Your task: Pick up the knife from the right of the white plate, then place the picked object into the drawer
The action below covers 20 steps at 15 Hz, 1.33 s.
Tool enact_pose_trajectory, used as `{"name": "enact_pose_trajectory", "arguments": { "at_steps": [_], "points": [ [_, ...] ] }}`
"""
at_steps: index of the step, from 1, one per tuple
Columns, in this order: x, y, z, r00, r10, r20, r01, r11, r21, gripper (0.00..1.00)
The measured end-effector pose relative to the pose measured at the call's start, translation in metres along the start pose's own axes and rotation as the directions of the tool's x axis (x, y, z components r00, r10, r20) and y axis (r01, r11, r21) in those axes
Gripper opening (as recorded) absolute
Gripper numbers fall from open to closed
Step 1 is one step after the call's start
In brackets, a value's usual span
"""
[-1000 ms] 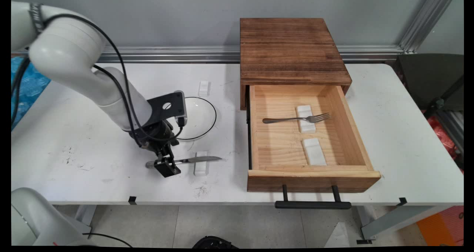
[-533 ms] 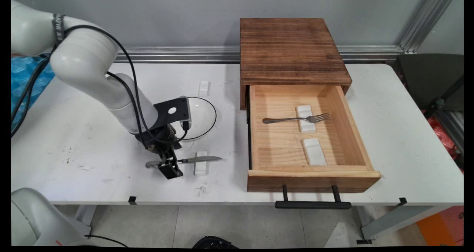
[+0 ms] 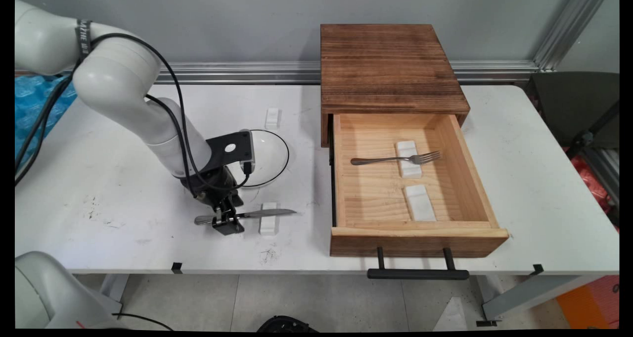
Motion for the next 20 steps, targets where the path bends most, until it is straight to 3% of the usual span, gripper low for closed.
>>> {"name": "enact_pose_trajectory", "arguments": {
  "at_steps": [13, 20],
  "points": [
    [-0.003, -0.007, -0.005, 0.999, 0.053, 0.013, -0.053, 0.999, 0.002, 0.0],
    [0.003, 0.001, -0.026, 0.997, 0.071, 0.017, -0.071, 0.997, 0.002, 0.0]
  ]
}}
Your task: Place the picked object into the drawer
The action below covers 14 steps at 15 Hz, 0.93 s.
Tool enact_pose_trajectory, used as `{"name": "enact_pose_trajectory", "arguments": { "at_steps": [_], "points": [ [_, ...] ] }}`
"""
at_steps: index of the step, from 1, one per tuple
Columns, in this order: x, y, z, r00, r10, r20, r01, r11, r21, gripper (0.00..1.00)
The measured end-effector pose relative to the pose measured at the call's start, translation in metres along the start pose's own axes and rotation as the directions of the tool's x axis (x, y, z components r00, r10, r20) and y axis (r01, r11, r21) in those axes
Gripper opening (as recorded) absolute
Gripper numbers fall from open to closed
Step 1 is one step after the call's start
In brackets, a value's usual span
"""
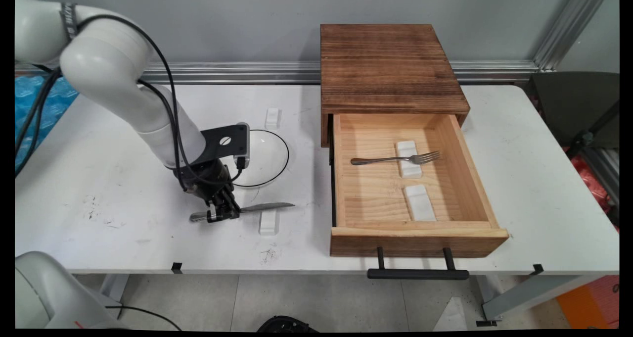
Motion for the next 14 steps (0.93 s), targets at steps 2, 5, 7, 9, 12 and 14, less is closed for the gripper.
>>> {"name": "enact_pose_trajectory", "arguments": {
  "at_steps": [2, 5, 7, 9, 12, 14],
  "points": [
    [0.002, 0.004, -0.011, 1.0, -0.003, 0.003, 0.003, 1.0, 0.002, 0.0],
    [0.007, 0.015, -0.044, 1.0, -0.016, 0.009, 0.016, 1.0, 0.016, 0.0],
    [0.01, 0.02, -0.06, 1.0, -0.026, 0.012, 0.026, 0.999, 0.026, 0.0],
    [0.015, 0.025, -0.078, 0.999, -0.037, 0.014, 0.036, 0.999, 0.034, 0.0],
    [0.027, 0.031, -0.104, 0.998, -0.055, 0.009, 0.054, 0.998, 0.045, 0.0],
    [0.039, 0.035, -0.119, 0.998, -0.067, 0.0, 0.067, 0.997, 0.049, 0.0]
  ]
}}
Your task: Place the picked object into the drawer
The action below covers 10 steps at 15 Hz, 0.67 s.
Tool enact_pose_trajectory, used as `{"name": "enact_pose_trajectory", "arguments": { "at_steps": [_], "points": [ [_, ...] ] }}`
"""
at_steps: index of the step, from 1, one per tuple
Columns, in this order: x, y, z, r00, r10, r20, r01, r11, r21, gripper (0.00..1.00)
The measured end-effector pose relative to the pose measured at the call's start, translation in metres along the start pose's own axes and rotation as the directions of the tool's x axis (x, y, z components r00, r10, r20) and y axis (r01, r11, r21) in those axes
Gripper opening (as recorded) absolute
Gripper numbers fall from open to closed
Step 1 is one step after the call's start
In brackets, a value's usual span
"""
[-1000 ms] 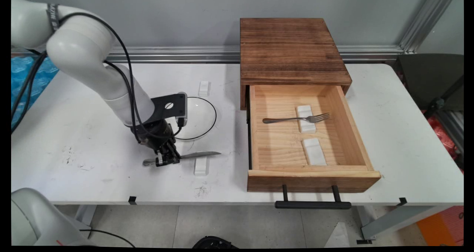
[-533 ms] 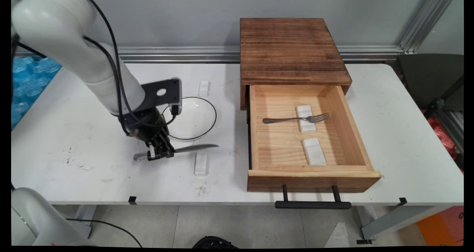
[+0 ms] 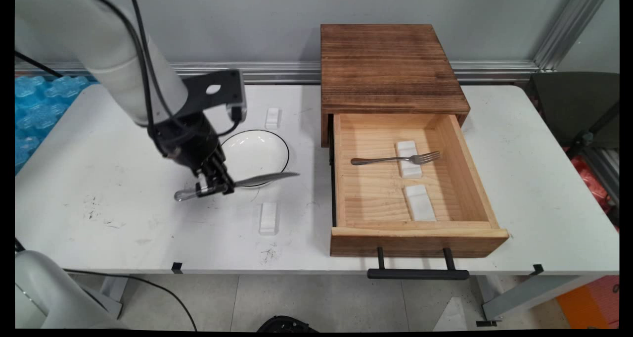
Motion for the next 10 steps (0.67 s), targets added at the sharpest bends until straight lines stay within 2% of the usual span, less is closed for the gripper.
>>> {"name": "enact_pose_trajectory", "arguments": {
  "at_steps": [5, 10],
  "points": [
    [0.037, 0.008, -0.022, 0.999, -0.015, -0.03, 0.016, 1.0, 0.001, 0.0],
    [0.092, 0.015, -0.026, 0.998, -0.006, -0.064, 0.006, 1.0, -0.001, 0.0]
  ]
}}
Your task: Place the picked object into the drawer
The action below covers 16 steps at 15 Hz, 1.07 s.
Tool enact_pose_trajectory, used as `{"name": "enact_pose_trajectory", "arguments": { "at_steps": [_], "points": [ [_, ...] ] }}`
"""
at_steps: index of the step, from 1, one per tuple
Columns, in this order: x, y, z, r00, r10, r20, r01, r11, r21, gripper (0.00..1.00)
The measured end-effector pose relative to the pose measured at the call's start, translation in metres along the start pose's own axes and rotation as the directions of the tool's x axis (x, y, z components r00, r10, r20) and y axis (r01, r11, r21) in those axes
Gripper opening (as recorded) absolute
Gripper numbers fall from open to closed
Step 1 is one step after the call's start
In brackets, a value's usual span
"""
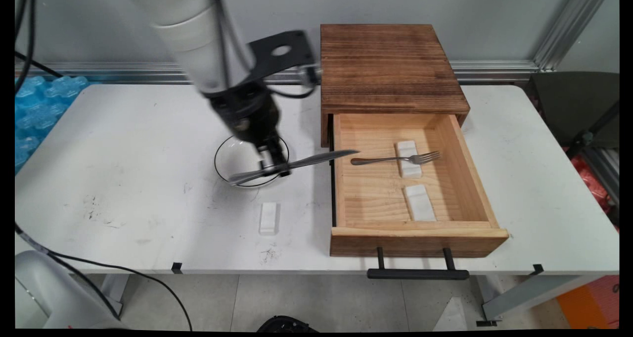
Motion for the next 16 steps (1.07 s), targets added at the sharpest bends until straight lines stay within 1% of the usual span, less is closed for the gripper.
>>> {"name": "enact_pose_trajectory", "arguments": {
  "at_steps": [4, 9, 12, 16],
  "points": [
    [0.041, 0.005, 0.009, 1.0, 0.021, -0.014, -0.021, 1.0, 0.008, 0.0],
    [0.087, 0.01, 0.027, 0.998, 0.053, -0.017, -0.053, 0.998, 0.024, 0.0],
    [0.122, 0.015, 0.048, 0.996, 0.086, -0.017, -0.085, 0.996, 0.035, 0.0],
    [0.156, 0.023, 0.076, 0.993, 0.116, -0.012, -0.116, 0.993, 0.039, 0.0]
  ]
}}
